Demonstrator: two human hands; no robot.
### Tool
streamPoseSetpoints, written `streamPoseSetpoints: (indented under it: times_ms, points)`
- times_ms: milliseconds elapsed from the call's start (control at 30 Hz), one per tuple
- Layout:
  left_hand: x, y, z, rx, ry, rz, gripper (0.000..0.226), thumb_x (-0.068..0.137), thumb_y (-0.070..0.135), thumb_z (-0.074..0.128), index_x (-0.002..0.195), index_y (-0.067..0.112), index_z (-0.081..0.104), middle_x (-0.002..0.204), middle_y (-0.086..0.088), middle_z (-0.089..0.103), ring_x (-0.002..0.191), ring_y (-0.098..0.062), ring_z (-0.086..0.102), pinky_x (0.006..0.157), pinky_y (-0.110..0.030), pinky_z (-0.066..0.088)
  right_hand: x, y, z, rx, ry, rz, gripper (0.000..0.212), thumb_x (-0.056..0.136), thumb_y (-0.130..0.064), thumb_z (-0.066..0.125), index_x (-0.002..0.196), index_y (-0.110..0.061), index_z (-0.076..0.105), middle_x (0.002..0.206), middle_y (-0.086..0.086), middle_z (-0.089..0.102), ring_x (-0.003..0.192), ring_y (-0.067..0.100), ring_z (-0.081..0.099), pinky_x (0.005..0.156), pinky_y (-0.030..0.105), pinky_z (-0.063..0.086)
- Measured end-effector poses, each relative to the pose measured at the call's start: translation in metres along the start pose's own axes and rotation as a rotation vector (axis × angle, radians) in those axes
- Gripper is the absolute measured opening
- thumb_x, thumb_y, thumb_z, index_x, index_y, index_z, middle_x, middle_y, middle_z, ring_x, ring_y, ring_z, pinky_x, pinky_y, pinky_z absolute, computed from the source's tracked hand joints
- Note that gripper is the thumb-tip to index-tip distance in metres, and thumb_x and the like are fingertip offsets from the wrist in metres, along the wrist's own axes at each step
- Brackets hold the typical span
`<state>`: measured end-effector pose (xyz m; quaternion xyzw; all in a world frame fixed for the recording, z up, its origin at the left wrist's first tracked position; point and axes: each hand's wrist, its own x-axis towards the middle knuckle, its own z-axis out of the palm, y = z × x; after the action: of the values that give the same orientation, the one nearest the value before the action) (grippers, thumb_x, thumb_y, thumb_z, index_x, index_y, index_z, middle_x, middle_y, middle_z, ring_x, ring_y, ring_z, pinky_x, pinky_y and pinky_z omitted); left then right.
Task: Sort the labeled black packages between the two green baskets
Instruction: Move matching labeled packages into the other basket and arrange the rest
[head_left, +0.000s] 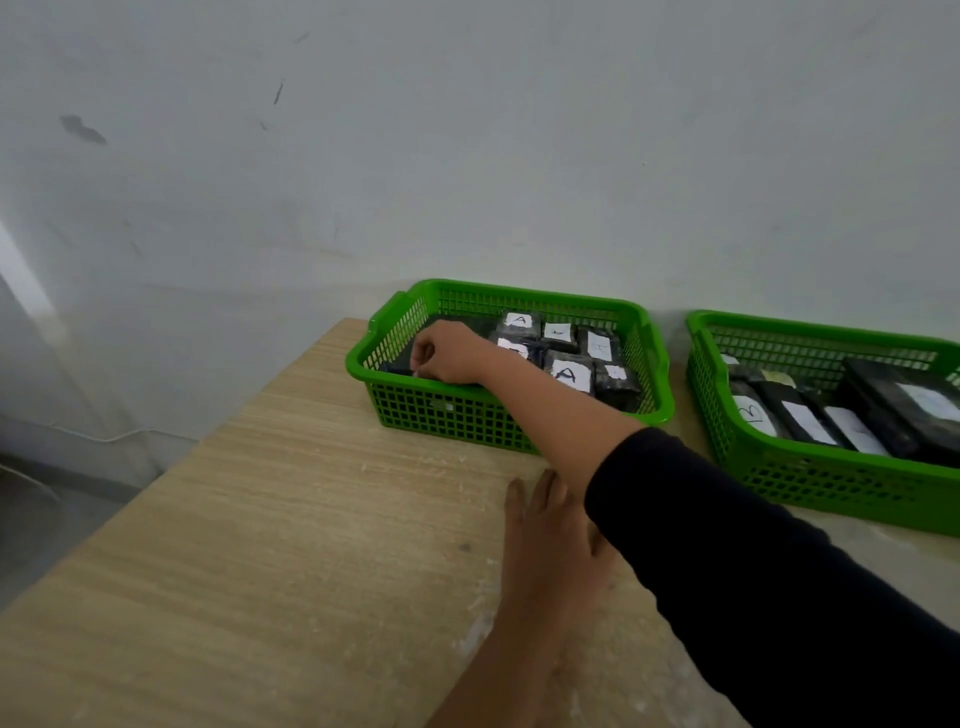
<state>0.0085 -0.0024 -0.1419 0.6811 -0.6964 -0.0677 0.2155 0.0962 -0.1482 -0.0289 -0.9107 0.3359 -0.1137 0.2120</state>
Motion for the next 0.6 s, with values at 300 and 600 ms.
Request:
streamPoseSetpoints:
  times_ms: [300,600]
  points:
    - [0.003,-0.001,-0.001,-0.067,0.001,-0.029,0.055,0.093,0.037,0.038,0.146,0.025,0.029,0.157,0.010,0.022,0.144,-0.005,0.014,0.120,-0.043,-0.002,-0.070,0.051,-0.092,0.072,0.366,0.091,0.022,0.088,-0.018,0.061,0.102,-0.005,0.073,0.089,0.006,0.070,0.071,0.012,0.058,0.063,0.013,0.045]
    - [0.002,0.001,0.000,-0.015,0.023,-0.051,0.052,0.094,0.037,0.040,0.144,0.028,0.032,0.157,0.010,0.024,0.144,-0.005,0.016,0.119,-0.042,0.004,-0.247,0.221,-0.159,-0.309,0.233,0.871,0.036,0.094,-0.018,0.047,0.116,0.005,0.064,0.115,0.021,0.065,0.109,0.031,0.061,0.083,0.031,0.050]
